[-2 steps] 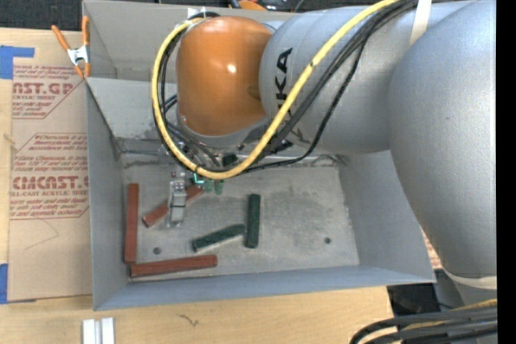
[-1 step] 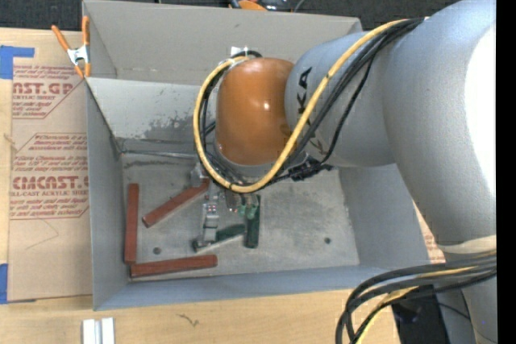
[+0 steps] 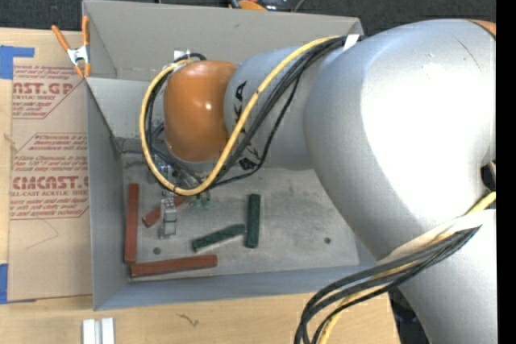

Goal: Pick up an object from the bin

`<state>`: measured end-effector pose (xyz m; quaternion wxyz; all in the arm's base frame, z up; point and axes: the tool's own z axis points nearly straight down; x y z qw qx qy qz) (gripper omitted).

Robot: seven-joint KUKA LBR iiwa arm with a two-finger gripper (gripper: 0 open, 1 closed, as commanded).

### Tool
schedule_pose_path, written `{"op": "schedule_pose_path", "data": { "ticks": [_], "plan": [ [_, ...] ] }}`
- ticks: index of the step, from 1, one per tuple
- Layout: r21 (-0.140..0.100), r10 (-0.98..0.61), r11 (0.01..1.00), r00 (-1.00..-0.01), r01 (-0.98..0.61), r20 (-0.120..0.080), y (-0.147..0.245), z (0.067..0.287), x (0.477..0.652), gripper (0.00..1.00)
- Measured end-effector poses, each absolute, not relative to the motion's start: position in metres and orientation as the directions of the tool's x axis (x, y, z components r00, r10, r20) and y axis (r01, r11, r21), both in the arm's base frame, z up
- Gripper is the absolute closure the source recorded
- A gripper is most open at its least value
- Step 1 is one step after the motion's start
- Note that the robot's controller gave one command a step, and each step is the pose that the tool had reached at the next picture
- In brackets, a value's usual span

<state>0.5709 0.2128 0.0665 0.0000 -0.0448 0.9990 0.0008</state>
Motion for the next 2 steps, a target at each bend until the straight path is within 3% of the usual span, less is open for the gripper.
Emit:
{"op": "schedule_pose_path", "data": {
  "ticks": [1,2],
  "plan": [
    [0.002,-0.086,0.996,-0.996,-0.086,0.000,0.211,0.070,0.571,1.00],
    [0.002,-0.119,0.993,-0.993,-0.119,-0.011,0.219,0.240,0.589,1.00]
  ]
}}
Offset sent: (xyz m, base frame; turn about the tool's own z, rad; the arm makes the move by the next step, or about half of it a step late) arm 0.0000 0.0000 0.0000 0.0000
